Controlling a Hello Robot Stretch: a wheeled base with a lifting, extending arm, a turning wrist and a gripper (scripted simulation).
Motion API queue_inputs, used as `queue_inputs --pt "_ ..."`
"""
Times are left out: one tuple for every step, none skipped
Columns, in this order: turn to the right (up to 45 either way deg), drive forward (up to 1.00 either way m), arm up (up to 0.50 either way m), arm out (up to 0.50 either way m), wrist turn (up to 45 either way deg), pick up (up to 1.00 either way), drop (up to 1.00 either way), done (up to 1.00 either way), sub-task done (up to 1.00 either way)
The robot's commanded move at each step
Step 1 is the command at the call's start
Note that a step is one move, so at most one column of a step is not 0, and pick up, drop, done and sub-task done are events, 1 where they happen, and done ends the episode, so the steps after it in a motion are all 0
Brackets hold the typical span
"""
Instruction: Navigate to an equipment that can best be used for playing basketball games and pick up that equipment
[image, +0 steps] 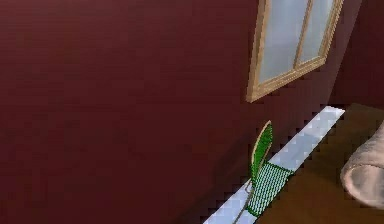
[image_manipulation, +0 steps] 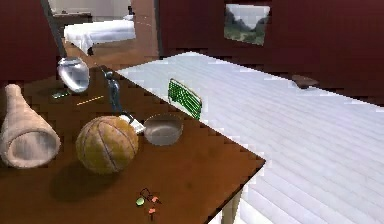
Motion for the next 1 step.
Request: queue_inputs --pt "-18.0 0.00 0.00 0.00 0.0 0.00 0.00 0.00 0.00"
